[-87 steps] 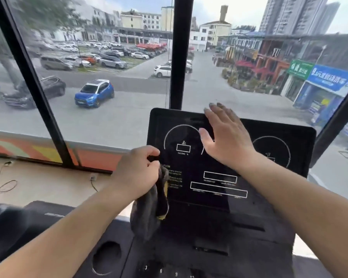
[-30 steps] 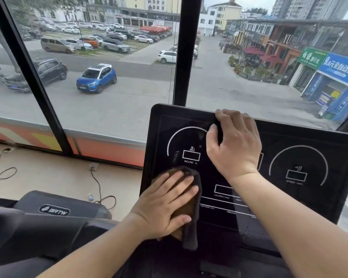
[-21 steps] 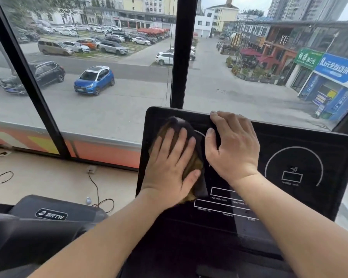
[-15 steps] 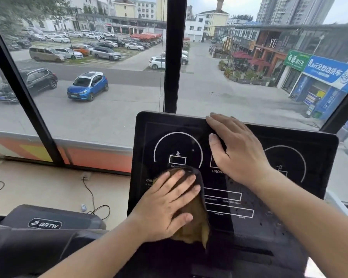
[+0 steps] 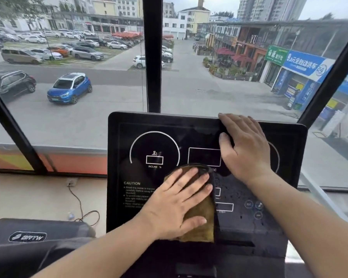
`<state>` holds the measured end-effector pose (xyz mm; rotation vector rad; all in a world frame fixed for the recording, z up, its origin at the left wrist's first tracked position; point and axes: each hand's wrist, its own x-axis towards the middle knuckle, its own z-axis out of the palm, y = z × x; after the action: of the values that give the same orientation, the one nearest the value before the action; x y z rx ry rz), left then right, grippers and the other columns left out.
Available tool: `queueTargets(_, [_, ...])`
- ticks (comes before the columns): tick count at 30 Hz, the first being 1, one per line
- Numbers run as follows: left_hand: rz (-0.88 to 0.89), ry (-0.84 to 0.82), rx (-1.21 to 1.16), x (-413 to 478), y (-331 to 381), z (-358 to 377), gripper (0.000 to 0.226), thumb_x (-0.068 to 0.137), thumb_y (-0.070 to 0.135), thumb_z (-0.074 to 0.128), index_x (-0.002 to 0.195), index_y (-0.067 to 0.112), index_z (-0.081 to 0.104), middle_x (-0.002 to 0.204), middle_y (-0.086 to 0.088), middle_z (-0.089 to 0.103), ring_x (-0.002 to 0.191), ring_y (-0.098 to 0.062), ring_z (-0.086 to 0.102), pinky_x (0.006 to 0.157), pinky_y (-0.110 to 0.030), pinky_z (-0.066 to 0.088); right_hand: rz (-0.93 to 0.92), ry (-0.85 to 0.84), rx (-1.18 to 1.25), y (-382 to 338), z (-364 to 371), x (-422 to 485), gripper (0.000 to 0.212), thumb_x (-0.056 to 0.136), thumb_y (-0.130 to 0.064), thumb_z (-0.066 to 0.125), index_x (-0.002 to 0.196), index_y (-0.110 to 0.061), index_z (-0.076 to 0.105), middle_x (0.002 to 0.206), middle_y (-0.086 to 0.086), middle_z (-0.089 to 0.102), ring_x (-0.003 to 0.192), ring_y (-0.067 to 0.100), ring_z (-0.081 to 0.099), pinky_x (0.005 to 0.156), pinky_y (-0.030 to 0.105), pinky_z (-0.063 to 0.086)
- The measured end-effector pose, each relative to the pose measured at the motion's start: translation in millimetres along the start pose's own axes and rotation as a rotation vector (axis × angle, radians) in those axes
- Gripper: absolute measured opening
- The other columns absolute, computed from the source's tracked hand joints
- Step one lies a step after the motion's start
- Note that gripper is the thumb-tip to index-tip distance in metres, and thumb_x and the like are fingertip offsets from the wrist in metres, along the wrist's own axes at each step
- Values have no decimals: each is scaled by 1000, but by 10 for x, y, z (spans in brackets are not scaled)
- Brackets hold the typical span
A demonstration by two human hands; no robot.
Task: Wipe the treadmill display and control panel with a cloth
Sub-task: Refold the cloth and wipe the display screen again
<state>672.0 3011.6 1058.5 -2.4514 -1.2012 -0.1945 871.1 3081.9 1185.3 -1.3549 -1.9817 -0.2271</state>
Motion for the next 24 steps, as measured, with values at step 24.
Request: queueTargets(24, [-204,135,-58,599,-128,-413,77,102,68,23,164,24,13,173,-2,2,159,-27,-10,127,-55,4,-13,-156,7,84,-127,-2,58,99,-38,36,157,-28,40,165,-10,34,155,7,23,129,35,10])
